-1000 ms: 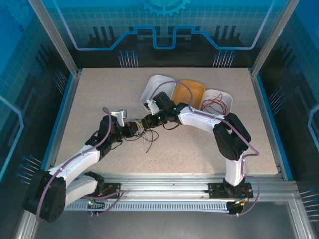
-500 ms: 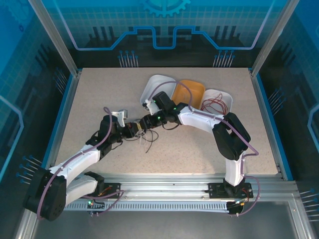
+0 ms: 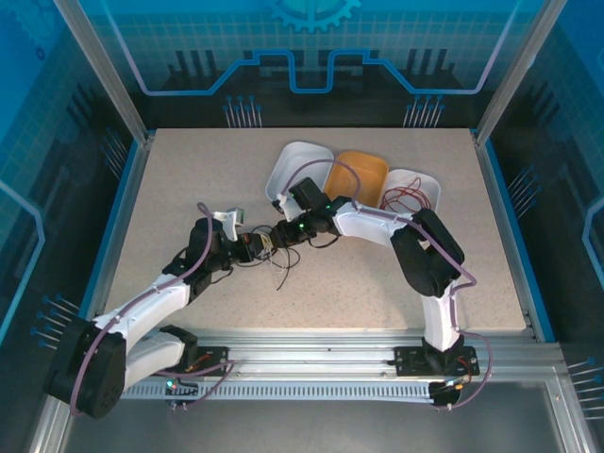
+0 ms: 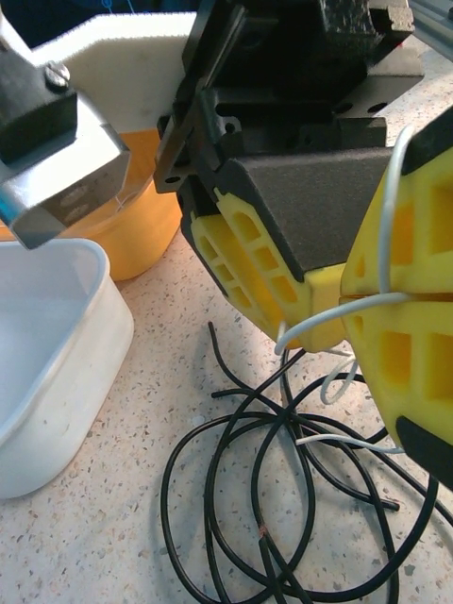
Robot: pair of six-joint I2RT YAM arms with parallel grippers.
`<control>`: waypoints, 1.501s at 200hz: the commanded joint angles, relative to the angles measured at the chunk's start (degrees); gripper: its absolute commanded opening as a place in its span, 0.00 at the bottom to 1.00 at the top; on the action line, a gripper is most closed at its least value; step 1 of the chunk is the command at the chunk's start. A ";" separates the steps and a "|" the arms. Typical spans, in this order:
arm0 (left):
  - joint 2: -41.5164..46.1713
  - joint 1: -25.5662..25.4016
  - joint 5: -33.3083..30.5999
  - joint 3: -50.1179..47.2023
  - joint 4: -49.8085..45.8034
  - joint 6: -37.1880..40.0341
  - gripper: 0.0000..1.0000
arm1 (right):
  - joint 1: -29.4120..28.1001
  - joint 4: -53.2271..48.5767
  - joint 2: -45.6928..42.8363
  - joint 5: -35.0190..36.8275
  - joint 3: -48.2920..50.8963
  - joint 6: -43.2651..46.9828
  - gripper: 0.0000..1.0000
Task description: Untangle the cables
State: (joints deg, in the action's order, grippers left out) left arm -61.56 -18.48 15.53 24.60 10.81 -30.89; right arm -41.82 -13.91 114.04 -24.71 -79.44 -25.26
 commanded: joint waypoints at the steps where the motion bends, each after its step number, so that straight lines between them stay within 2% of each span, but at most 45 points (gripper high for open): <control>1: -0.70 0.46 1.46 0.97 0.95 1.54 0.07 | 0.44 0.98 -0.91 -0.49 -1.05 0.27 0.13; 44: -1.23 0.51 -0.90 0.65 -0.39 1.28 0.11 | 0.38 0.92 -7.38 7.89 1.81 -0.04 0.00; 69: -1.45 0.46 -4.34 0.96 -3.16 1.20 0.18 | 0.29 -1.12 -11.64 13.76 2.79 -0.09 0.00; 110: -2.74 0.65 -9.87 1.94 -7.85 0.74 0.17 | -1.28 -5.17 -18.36 23.06 3.46 1.35 0.00; 150: -4.82 1.09 -12.39 1.77 -8.91 -0.50 0.14 | -3.88 -8.11 -23.92 30.43 2.27 3.74 0.00; 187: -5.53 1.28 -11.10 1.83 -8.26 -1.01 0.17 | -6.54 -9.47 -28.08 36.25 1.15 6.16 0.00; 199: -4.86 1.27 -9.83 1.94 -7.67 -0.85 0.24 | -6.86 -9.39 -28.77 36.27 1.02 6.18 0.00; 230: -1.02 1.25 -5.77 2.29 -6.19 -0.26 0.63 | -7.57 -8.86 -28.97 36.31 0.96 6.10 0.00; 238: 0.44 1.25 -4.89 2.30 -6.15 -0.07 0.70 | -7.66 -8.77 -28.80 36.32 0.89 6.02 0.00; 279: 10.36 1.25 -2.49 1.18 -5.69 0.69 0.84 | -7.83 -8.41 -27.73 35.51 -0.16 5.79 0.00; 300: 15.04 1.25 -1.39 -0.37 -4.06 1.18 0.88 | -7.83 -7.60 -27.60 33.82 -0.45 5.50 0.00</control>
State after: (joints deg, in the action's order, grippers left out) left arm -51.00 -17.72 11.00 25.02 3.84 -31.14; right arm -48.86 -22.46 85.89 10.17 -77.58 -20.01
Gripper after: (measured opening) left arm 0.865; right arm 0.040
